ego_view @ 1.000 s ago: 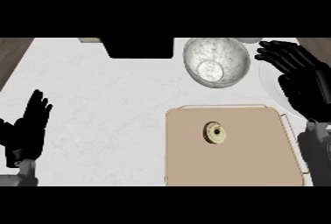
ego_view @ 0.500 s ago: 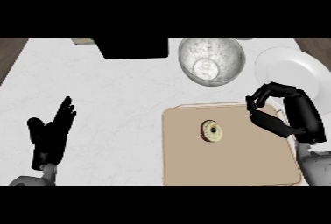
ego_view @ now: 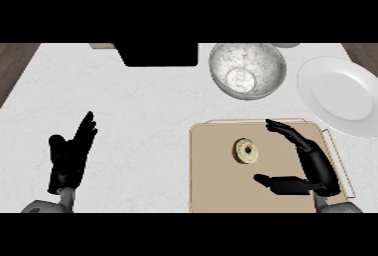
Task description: Pick the cupcake from the tray and place it in the plate
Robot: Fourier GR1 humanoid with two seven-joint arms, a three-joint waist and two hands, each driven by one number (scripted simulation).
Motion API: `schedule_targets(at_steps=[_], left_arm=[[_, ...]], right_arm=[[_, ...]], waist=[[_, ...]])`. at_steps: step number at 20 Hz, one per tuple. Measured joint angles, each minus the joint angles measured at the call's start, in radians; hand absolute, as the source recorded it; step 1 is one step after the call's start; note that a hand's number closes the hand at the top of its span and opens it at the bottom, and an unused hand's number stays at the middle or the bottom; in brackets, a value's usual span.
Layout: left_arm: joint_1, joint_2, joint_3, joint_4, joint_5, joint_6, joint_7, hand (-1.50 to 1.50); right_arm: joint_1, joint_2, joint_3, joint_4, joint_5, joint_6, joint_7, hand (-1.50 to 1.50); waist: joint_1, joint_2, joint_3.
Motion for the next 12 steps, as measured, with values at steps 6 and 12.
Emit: schedule_targets(at_steps=[6, 12], left_arm=[[-0.002, -0.035, -0.025, 0.012, -0.035, 0.022, 0.001, 0.00], [-0.015, -0.028, 0.001, 0.025, -0.031, -0.002, 0.003, 0.00]], right_arm=[[-0.071, -0.111, 0.037, -0.010, 0.201, -0.037, 0.134, -1.50], [-0.143, -0.201, 0.101, -0.088, 0.303, 0.085, 0.376, -1.50]], waist=[[0.005, -0.002, -0.002], [0.005, -0.003, -0.003]])
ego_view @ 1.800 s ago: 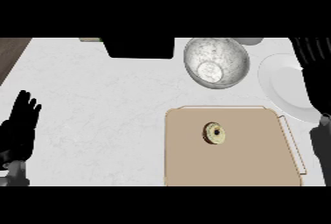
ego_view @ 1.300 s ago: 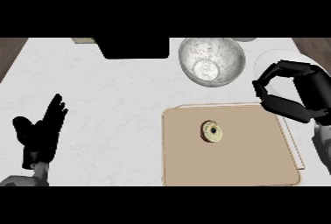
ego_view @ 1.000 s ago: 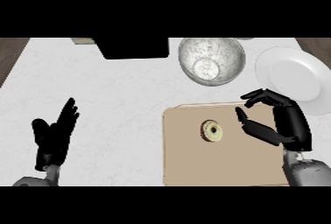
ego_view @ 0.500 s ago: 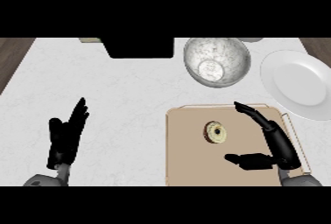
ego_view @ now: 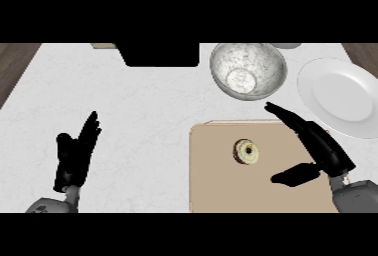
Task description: Pick the cupcake from the tray and place it in the plate
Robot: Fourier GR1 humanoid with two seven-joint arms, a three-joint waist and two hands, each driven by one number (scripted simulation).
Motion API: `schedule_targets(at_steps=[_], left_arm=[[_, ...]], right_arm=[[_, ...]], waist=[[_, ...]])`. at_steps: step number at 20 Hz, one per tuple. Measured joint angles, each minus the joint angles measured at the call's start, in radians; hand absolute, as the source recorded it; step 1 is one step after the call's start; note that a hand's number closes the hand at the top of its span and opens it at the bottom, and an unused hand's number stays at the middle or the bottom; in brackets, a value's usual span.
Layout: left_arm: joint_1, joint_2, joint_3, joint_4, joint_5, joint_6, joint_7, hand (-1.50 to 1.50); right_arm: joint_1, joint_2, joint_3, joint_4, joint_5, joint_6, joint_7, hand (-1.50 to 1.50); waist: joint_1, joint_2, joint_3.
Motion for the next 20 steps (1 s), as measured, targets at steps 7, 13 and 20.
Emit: schedule_targets(at_steps=[7, 13, 20], left_arm=[[0.010, -0.017, 0.006, -0.003, -0.012, -0.016, -0.001, 0.00], [0.013, -0.030, 0.039, -0.038, -0.042, -0.038, 0.036, 0.00], [0.020, -0.069, 0.085, -0.031, -0.089, -0.080, 0.035, 0.00]], right_arm=[[-0.071, -0.013, 0.064, -0.015, 0.020, 0.203, 0.210, -1.50], [-0.112, 0.069, 0.059, 0.035, 0.085, 0.280, 0.274, -1.50], [-0.111, 0.136, 0.014, 0.087, 0.173, 0.342, 0.234, -1.50]], waist=[[0.004, 0.001, 0.001], [0.003, 0.001, 0.001], [0.002, 0.001, 0.002]])
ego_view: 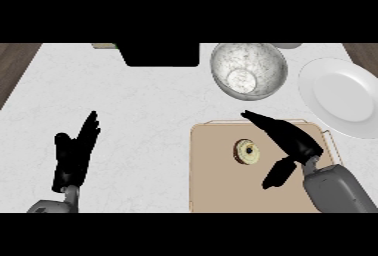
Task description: Pick the cupcake from the tray and place it in the plate
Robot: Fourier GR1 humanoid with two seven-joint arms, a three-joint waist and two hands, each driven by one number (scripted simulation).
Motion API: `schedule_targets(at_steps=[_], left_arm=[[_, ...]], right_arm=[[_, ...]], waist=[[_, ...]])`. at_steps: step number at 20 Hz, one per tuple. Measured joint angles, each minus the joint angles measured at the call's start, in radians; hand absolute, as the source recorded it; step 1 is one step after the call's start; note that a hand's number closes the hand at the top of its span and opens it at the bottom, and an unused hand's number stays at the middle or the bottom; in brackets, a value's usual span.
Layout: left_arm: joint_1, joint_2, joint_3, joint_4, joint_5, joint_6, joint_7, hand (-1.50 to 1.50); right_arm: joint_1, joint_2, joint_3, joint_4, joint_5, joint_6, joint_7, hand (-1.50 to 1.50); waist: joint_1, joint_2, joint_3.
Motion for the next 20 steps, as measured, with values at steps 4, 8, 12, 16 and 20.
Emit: schedule_targets(at_steps=[4, 8, 12, 16, 20], left_arm=[[-0.005, -0.040, 0.002, -0.003, -0.042, 0.004, 0.011, 0.00], [0.009, -0.061, 0.020, 0.008, -0.058, -0.018, -0.012, 0.00], [0.011, -0.077, 0.040, 0.010, -0.080, -0.035, -0.009, 0.00], [0.009, -0.079, 0.065, -0.003, -0.088, -0.060, 0.006, 0.00], [0.011, -0.101, 0.060, -0.009, -0.115, -0.049, 0.013, 0.00]], right_arm=[[-0.012, 0.033, -0.024, 0.035, 0.044, 0.031, -0.025, -1.50], [-0.010, 0.066, -0.044, 0.085, 0.091, 0.021, -0.065, -1.50], [0.007, 0.101, -0.057, 0.072, 0.126, 0.040, -0.062, -1.50], [0.008, 0.122, -0.067, 0.111, 0.170, 0.038, -0.089, 1.50], [-0.010, 0.131, -0.059, 0.175, 0.225, -0.008, -0.163, 1.50]], waist=[[0.000, 0.000, 0.000], [0.000, 0.000, 0.000], [-0.001, 0.000, 0.000], [0.000, 0.000, 0.000], [0.001, 0.000, 0.000]])
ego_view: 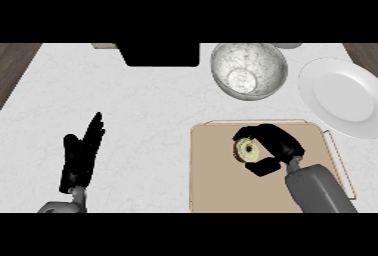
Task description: Pick the cupcake from the tray and place it in the plate
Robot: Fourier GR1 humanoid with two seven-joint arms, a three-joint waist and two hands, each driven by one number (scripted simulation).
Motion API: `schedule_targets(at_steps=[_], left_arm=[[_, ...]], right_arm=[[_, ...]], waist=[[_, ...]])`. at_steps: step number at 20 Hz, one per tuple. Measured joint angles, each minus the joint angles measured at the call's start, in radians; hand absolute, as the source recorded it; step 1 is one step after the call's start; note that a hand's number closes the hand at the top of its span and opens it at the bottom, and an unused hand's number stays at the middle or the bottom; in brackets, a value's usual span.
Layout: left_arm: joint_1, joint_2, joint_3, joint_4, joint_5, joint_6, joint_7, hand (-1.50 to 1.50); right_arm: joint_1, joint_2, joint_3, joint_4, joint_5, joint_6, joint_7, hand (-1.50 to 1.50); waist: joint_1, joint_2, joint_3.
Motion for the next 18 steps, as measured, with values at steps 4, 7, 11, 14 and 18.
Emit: schedule_targets(at_steps=[4, 7, 11, 14, 18], left_arm=[[-0.016, 0.002, 0.027, 0.016, 0.002, -0.023, -0.007, 0.00], [0.013, -0.002, 0.026, -0.018, -0.003, -0.031, 0.002, 0.00], [-0.013, -0.004, 0.039, 0.001, -0.006, -0.039, 0.006, 0.00], [-0.017, -0.001, 0.050, 0.020, 0.001, -0.055, -0.011, 0.00], [-0.014, -0.013, 0.040, 0.010, -0.016, -0.043, -0.002, 0.00]], right_arm=[[-0.016, 0.015, -0.004, 0.021, 0.048, -0.043, -0.043, 1.50], [-0.030, 0.018, -0.023, 0.057, 0.078, -0.093, -0.078, 1.50], [-0.065, -0.005, -0.063, 0.128, 0.115, -0.161, -0.130, 1.50], [-0.123, -0.076, -0.117, 0.244, 0.119, -0.195, -0.237, 1.50], [-0.173, -0.144, -0.187, 0.320, 0.129, -0.277, -0.304, 1.50]], waist=[[-0.001, -0.001, -0.001], [0.001, -0.001, -0.001], [0.001, 0.000, -0.001], [0.007, 0.001, 0.000], [0.007, 0.002, 0.000]])
